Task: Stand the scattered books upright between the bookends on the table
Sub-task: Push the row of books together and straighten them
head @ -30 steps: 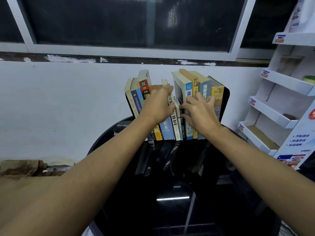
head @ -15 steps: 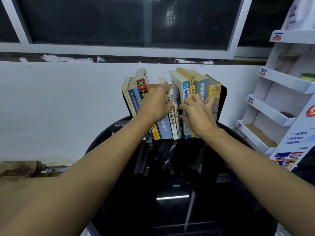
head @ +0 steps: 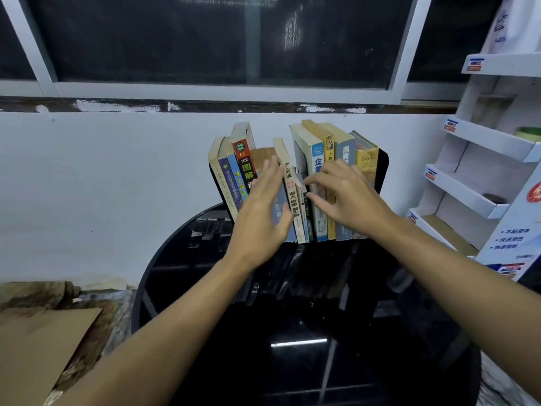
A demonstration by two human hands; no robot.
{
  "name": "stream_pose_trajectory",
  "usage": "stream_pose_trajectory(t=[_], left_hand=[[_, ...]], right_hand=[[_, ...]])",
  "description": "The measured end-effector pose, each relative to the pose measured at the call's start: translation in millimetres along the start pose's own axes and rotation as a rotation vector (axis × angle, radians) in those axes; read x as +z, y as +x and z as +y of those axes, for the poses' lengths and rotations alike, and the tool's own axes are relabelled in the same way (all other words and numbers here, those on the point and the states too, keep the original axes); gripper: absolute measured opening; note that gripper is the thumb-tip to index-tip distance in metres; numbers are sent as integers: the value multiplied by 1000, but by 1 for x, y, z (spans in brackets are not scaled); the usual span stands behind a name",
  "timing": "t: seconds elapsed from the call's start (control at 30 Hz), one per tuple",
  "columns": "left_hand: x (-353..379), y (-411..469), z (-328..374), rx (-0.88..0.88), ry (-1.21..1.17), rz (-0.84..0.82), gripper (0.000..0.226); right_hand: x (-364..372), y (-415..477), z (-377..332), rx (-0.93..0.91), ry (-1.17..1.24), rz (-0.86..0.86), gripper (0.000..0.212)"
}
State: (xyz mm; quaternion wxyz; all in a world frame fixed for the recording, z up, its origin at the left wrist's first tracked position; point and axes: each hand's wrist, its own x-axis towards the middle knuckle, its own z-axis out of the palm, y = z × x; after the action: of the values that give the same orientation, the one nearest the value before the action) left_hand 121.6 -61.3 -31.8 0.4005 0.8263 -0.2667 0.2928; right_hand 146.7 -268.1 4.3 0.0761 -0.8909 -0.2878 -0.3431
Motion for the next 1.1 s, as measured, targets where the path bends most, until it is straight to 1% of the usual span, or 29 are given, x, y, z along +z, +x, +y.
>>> stream_pose_trajectory(t=[0.07, 0.17, 0.27, 0.37, 0.43, 0.57, 0.67, 0.83, 1.0, 1.1], left_hand=[[1, -16, -4, -27, -5, 34, 74], [4, -34, -14, -113, -26, 62, 80], [4, -45, -23, -178, -34, 104, 84], [3, -49, -29, -249, -56, 157, 90], [2, -49, -32, -294, -73, 152, 95], [5, -44, -40, -344, -77, 112, 104], [9, -36, -44, -383, -89, 115, 108], [15, -25, -40, -394, -151, 143, 108], [22, -21, -36, -378, -163, 190, 110], [26, -18, -30, -373, -170, 183, 109]], right_hand=[[-7, 9, 0, -92, 34, -51, 27], [-16, 24, -3, -194, 66, -147, 29], [-20, 44, -10, -289, 37, -230, 31], [-22, 67, -20, -385, 3, -249, 33], [-24, 81, -27, -436, -13, -238, 36], [-20, 110, -38, -482, 3, -217, 44], [-13, 131, -45, -513, -18, -256, 52], [-6, 156, -47, -526, -55, -325, 61], [-4, 160, -36, -528, -62, -407, 65], [-7, 156, -29, -522, -48, -431, 58]])
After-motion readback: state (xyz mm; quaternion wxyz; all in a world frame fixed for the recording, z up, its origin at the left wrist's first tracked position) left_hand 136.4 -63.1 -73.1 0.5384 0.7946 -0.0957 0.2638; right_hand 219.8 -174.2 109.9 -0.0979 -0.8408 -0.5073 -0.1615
